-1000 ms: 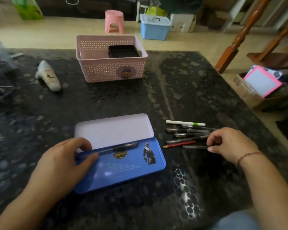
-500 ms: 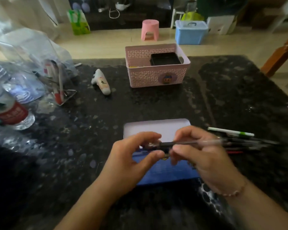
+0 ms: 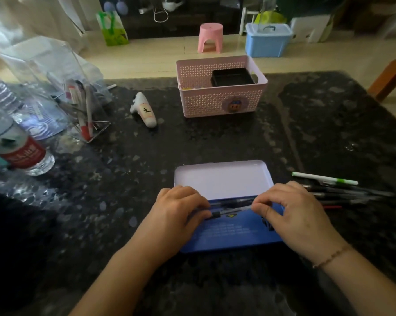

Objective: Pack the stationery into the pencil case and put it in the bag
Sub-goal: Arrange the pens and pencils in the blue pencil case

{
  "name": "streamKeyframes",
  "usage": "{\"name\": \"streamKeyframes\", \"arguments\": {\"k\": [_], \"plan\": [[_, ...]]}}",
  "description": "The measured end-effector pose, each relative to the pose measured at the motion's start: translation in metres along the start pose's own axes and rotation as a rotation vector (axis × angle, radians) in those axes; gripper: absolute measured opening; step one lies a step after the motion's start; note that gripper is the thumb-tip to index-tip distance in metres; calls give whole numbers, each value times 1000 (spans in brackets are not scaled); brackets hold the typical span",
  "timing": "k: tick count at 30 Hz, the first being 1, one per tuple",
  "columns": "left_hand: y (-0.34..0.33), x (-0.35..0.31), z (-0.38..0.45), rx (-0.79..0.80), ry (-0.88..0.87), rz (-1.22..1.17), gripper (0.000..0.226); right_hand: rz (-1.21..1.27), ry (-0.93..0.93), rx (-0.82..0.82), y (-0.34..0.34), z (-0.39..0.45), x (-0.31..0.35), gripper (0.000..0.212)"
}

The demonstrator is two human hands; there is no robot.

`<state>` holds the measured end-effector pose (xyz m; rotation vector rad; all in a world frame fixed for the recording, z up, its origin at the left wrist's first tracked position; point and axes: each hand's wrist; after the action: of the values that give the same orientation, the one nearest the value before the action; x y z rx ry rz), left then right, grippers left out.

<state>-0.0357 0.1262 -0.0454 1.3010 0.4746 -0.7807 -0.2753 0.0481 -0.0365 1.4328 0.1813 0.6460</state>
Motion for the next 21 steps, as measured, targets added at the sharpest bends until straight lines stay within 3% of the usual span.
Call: {"name": "streamKeyframes", "arguments": {"k": [3,10,16,19,21], "plan": [[-1,3,-2,15,14,62,19,-138,40,-59,-5,-2,3,27],[1,6,-1,-23,104,105,13,-260,60,-113,-13,-2,6,18],[-1,5,-1,-3,104,82,14,-202,71,-89,-5,4,-3,16],[0,5,-1,-36,92,56,13,-146,-147,-201,14,14,-37,7],[-1,4,1,-76,74,40,16,-196,-375,-178,22,13,-68,10]]}}
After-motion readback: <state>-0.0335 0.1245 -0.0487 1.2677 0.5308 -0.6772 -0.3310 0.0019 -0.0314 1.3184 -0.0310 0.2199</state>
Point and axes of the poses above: each hand's wrist, its own z-axis towards the middle knuckle, its own y-axis out of the back of the hand, x = y × z, and after that the axes turned 15 degrees about -z, right-handed
